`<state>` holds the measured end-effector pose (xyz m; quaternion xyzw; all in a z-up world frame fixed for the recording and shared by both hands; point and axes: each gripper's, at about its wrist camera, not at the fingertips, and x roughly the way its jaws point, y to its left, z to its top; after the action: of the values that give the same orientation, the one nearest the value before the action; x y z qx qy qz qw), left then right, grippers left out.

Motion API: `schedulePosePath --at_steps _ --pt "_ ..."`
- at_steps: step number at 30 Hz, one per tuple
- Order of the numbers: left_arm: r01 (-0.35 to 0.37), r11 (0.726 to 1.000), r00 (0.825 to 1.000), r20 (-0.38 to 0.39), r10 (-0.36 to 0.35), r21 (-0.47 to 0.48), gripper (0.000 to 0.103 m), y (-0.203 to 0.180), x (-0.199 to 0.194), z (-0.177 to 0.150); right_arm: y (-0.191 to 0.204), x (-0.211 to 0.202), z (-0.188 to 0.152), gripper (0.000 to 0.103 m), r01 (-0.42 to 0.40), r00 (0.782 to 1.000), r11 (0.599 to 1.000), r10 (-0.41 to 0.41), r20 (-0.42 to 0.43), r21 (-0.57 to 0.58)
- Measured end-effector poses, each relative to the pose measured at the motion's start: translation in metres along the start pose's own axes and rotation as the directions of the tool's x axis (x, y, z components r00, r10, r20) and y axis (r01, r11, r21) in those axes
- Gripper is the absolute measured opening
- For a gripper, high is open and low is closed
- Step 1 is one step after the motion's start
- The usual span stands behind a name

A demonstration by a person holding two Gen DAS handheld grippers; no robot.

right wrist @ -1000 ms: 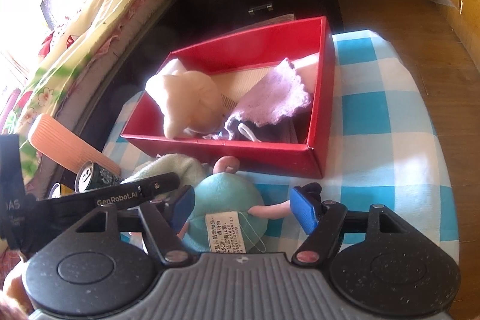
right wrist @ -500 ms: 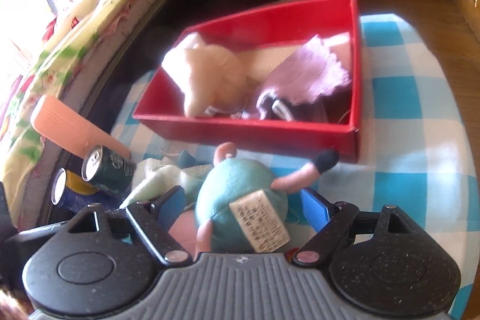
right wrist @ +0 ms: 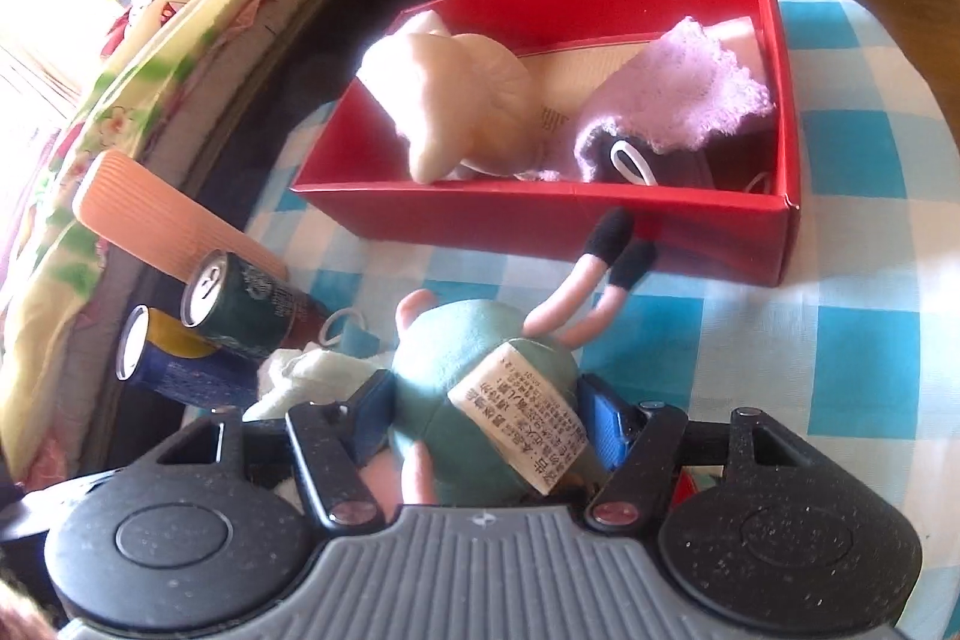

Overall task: Organize soft objects
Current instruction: 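Grasp the white towel with the left tool while the right tool grasps the pig plush, then lift the white towel with the left tool while the right tool lifts the pig plush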

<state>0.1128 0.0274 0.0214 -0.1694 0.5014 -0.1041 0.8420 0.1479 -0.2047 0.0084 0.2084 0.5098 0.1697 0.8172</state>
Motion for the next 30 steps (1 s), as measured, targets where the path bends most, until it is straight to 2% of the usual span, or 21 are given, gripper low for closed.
schedulePosePath --at_steps 6,9,11,12,14,16,17,19,21,22,23,24,26,29,30 --pt "0.026 1.000 0.999 0.041 -0.026 -0.006 0.022 -0.003 -0.014 0.005 -0.007 -0.024 0.003 0.039 -0.084 0.996 0.996 0.082 0.047 0.044" --pt "0.044 0.999 0.997 0.072 -0.043 -0.019 0.022 -0.003 -0.023 0.011 -0.004 -0.039 0.006 0.032 -0.130 0.989 0.991 0.126 0.079 0.044" --pt "0.055 0.998 0.995 0.086 -0.053 -0.023 0.022 -0.003 -0.027 0.014 -0.002 -0.048 0.008 0.013 -0.159 0.983 0.986 0.155 0.100 0.040" --pt "0.061 0.998 0.994 0.091 -0.059 -0.024 0.022 -0.004 -0.029 0.015 0.000 -0.051 0.009 0.013 -0.164 0.982 0.986 0.160 0.104 0.029" --pt "0.063 0.998 0.993 0.100 -0.060 -0.023 0.022 -0.004 -0.031 0.016 0.006 -0.053 0.009 0.013 -0.107 0.990 0.994 0.109 0.094 -0.031" --pt "0.051 0.999 0.994 0.093 -0.050 -0.013 0.022 -0.004 -0.028 0.016 0.005 -0.048 0.007 0.017 -0.080 0.994 0.997 0.081 0.079 -0.015" --pt "0.039 0.999 0.996 0.086 -0.038 -0.014 0.024 -0.003 -0.025 0.015 0.004 -0.043 0.006 0.025 -0.089 0.995 0.996 0.089 0.054 -0.001" --pt "0.006 1.000 0.998 0.063 -0.005 -0.018 0.024 -0.001 -0.015 0.013 0.001 -0.035 0.002 0.029 -0.101 0.995 0.995 0.100 0.013 0.018" --pt "-0.037 0.999 0.998 0.044 0.037 -0.003 0.030 0.000 -0.001 0.013 0.004 -0.029 0.000 0.036 -0.080 0.997 0.997 0.080 0.004 0.007" --pt "-0.063 0.998 0.997 0.039 0.062 0.004 0.030 0.000 0.005 0.013 0.008 -0.026 -0.001 0.045 -0.066 0.998 0.998 0.066 -0.003 -0.003" --pt "-0.082 0.997 0.996 0.041 0.082 0.002 0.036 0.000 0.010 0.014 0.011 -0.022 -0.002 0.051 -0.061 0.998 0.998 0.061 -0.009 -0.011" --pt "-0.094 0.996 0.994 0.050 0.093 0.003 0.051 0.000 0.014 0.015 0.014 -0.018 -0.004 0.052 -0.066 0.998 0.998 0.066 -0.018 -0.017" --pt "-0.119 0.993 0.992 0.044 0.118 0.014 0.068 -0.001 0.025 0.017 0.018 -0.010 -0.005 0.052 -0.070 0.997 0.997 0.069 -0.036 -0.018" --pt "-0.152 0.988 0.988 0.040 0.152 0.012 0.068 0.001 0.040 0.018 0.017 -0.003 -0.005 0.052 -0.056 0.997 0.998 0.056 -0.045 -0.011" --pt "-0.148 0.989 0.988 0.032 0.148 -0.012 0.059 0.005 0.043 0.019 0.015 -0.002 -0.005 0.052 -0.051 0.998 0.999 0.051 -0.046 -0.005"
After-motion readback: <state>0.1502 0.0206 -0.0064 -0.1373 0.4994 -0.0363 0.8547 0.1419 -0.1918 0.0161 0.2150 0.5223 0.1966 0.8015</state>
